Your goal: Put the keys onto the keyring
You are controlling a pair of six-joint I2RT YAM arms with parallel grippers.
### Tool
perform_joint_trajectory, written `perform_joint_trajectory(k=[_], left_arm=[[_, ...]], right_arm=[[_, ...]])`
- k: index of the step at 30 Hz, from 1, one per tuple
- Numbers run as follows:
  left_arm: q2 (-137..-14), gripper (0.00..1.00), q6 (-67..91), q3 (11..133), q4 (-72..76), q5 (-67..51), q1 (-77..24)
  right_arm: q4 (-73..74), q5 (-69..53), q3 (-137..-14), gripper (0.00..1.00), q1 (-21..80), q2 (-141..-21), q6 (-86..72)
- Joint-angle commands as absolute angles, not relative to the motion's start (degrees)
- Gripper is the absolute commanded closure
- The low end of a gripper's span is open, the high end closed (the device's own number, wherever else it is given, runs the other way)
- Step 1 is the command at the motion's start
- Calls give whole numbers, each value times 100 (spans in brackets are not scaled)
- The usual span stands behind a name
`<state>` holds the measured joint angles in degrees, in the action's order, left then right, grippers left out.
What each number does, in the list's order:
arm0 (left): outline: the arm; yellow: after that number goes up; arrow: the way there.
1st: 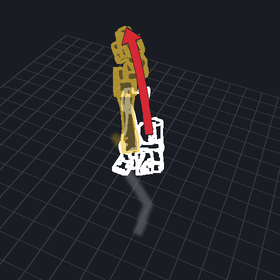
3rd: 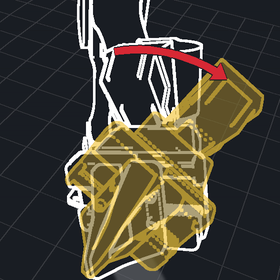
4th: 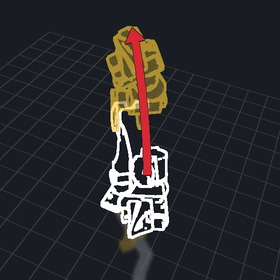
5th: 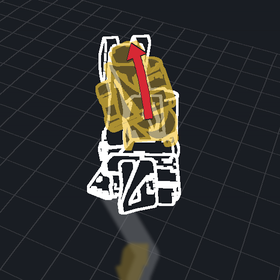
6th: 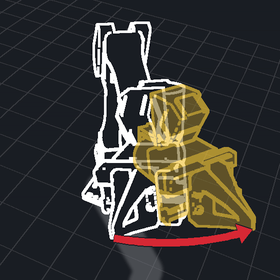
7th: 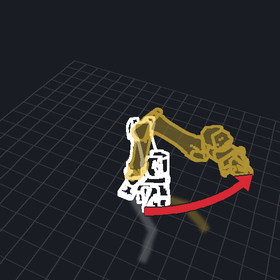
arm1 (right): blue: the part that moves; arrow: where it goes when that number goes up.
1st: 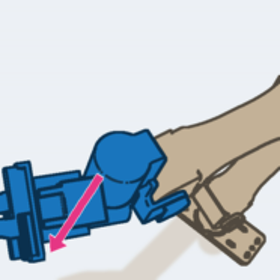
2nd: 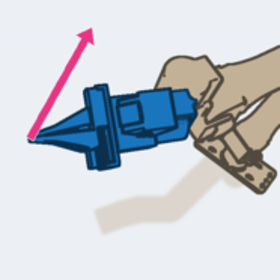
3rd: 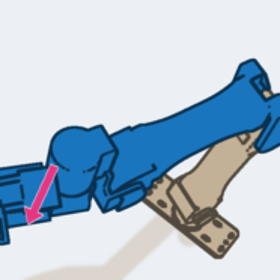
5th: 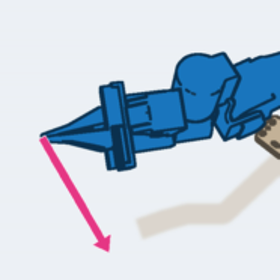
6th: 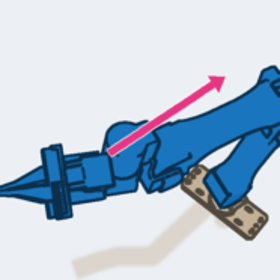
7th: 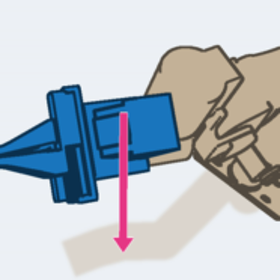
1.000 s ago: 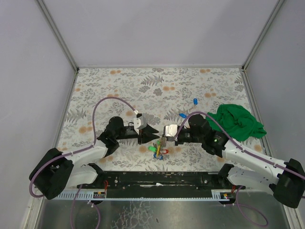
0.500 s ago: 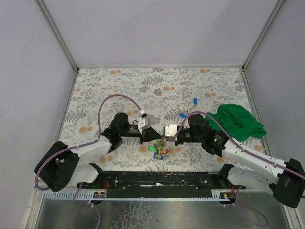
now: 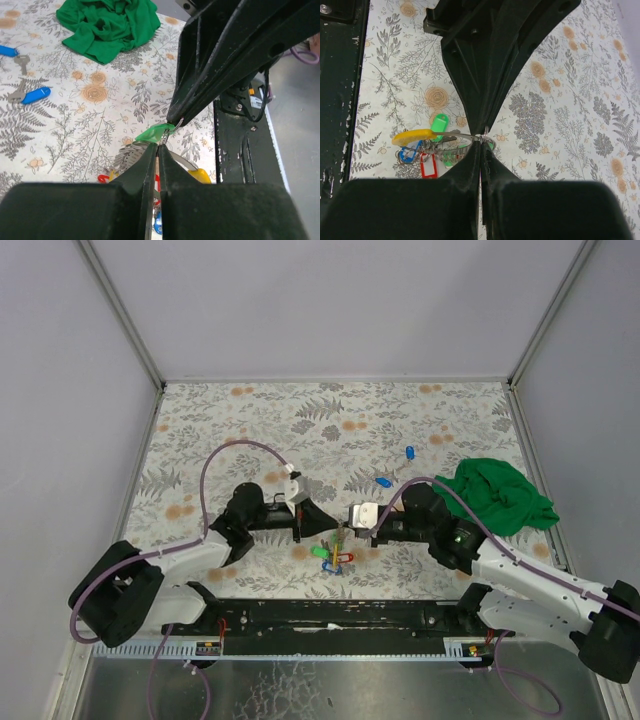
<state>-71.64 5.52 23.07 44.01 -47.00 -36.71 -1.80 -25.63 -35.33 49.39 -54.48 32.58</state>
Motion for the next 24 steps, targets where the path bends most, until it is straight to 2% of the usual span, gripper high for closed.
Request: perform_joint_trajectory(k=[1,14,23,24], left_arm=[[-7013,100,1629,1986,5459,-3722,-3639],[-6935,100,2740,1263,7272,-2038,-4066],[-7237,100,2943,1067,7727,-2008,-4201],[-7219,97,2893,1066,7657,-2055,-4202]], right_arm=[[-605,-2472,-3341,100,4958,-5232,2984],[-1431,-2295,-3012,100,5175,-5508,2658],[-1483,-1695,-3069,100,5175,-5230,2849],[-1391,-1695,-3131,100,5174,-5217,2913]])
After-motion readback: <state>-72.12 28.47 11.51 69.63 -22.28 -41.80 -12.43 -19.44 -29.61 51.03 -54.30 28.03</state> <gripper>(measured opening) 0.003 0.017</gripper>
